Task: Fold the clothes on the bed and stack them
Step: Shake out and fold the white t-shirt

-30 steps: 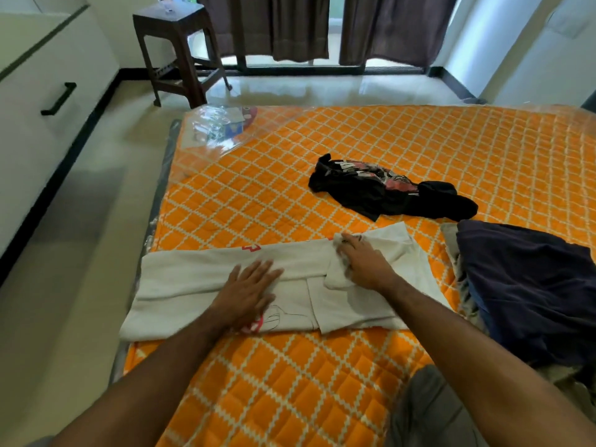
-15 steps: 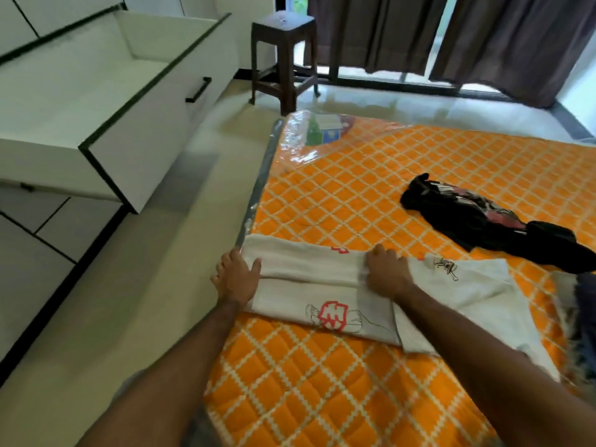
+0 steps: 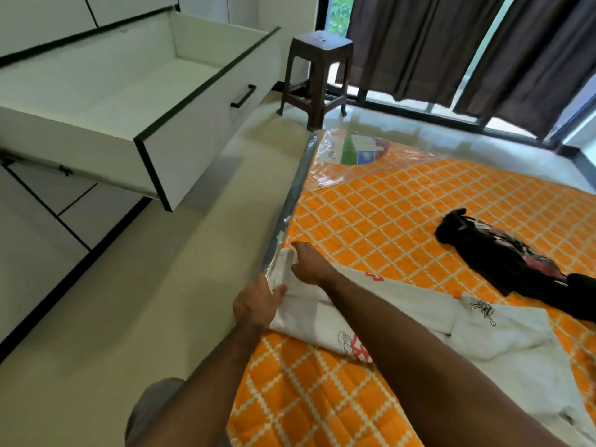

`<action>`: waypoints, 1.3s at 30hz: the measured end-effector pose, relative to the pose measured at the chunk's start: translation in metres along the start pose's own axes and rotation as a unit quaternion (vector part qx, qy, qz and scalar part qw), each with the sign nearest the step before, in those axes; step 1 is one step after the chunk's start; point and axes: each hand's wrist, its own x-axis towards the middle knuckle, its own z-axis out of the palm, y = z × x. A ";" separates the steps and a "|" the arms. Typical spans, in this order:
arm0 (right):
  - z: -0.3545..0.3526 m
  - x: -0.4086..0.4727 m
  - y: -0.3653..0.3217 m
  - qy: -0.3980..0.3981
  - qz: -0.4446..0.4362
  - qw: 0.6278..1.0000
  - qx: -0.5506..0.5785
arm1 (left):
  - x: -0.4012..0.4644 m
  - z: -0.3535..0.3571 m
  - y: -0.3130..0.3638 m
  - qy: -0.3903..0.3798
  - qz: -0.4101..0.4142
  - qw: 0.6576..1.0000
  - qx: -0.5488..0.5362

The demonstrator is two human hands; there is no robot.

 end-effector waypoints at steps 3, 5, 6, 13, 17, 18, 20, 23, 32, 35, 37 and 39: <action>0.000 0.022 -0.008 0.003 0.033 0.999 0.003 | -0.001 -0.001 0.005 -0.001 0.007 1.000 0.006; -0.001 0.033 -0.015 0.004 0.029 0.999 -0.027 | 0.003 -0.002 -0.001 -0.009 -0.001 1.000 -0.019; -0.004 0.035 -0.017 -0.004 0.023 0.999 -0.041 | 0.005 -0.002 -0.002 -0.015 -0.003 0.999 -0.042; -0.042 0.024 -0.007 -0.100 -0.019 0.988 0.120 | 0.018 -0.011 -0.002 0.013 0.061 0.993 -0.105; -0.061 0.007 0.012 -0.119 -0.066 0.961 0.242 | 0.009 -0.007 0.007 0.044 0.146 0.986 -0.074; -0.065 0.001 0.015 -0.122 -0.072 0.955 0.260 | 0.007 -0.008 0.010 0.039 0.162 0.984 -0.066; -0.072 -0.008 0.017 -0.122 -0.074 0.948 0.284 | 0.005 -0.013 0.017 0.024 0.186 0.979 -0.076; -0.088 -0.020 0.022 -0.076 -0.058 0.960 0.265 | -0.001 -0.026 0.039 0.015 0.221 0.971 -0.086; -0.150 -0.087 0.106 0.053 0.024 0.973 0.224 | -0.054 -0.003 0.173 -0.031 0.298 0.953 -0.042; -0.152 -0.120 0.149 0.074 0.097 0.960 0.250 | -0.072 0.034 0.209 -0.059 0.300 0.952 -0.002; -0.145 -0.139 0.177 0.089 0.136 0.946 0.282 | -0.083 0.059 0.229 -0.082 0.293 0.952 0.014; -0.132 -0.152 0.200 0.102 0.150 0.929 0.322 | -0.091 0.078 0.240 -0.102 0.281 0.954 0.026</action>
